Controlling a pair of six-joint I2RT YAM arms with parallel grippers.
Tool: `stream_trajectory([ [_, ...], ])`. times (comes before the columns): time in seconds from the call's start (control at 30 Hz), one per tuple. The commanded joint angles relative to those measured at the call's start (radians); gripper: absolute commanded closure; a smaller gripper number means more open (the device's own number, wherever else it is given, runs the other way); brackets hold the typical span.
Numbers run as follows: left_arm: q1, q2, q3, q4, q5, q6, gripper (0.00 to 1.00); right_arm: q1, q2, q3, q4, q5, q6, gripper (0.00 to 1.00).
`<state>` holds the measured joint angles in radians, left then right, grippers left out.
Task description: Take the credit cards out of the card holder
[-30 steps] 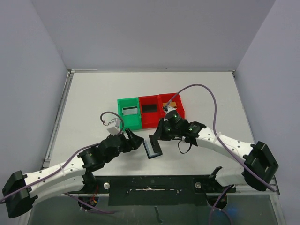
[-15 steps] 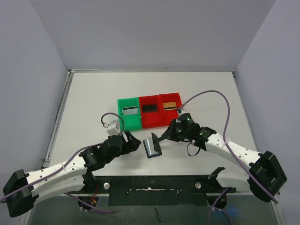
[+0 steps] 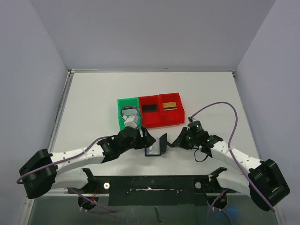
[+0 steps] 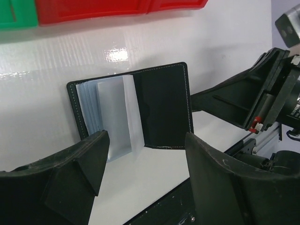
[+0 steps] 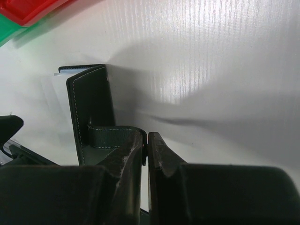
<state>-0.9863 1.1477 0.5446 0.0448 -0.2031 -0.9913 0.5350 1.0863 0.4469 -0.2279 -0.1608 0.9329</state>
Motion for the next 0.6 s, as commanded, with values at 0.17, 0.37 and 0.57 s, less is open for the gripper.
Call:
stream_trajectory([
  [0.17, 0.005, 0.205, 0.064, 0.247, 0.185, 0.008, 0.42, -0.014, 0.043, -0.016, 0.048, 0.029, 0.021, 1.0],
  [0.37, 0.001, 0.3, 0.099, 0.386, 0.291, 0.008, 0.51, -0.016, 0.021, -0.036, 0.046, 0.026, 0.041, 0.98],
  [0.57, 0.0, 0.406, 0.159, 0.436, 0.387, 0.076, 0.58, -0.022, -0.047, -0.007, -0.053, 0.079, 0.043, 0.71],
])
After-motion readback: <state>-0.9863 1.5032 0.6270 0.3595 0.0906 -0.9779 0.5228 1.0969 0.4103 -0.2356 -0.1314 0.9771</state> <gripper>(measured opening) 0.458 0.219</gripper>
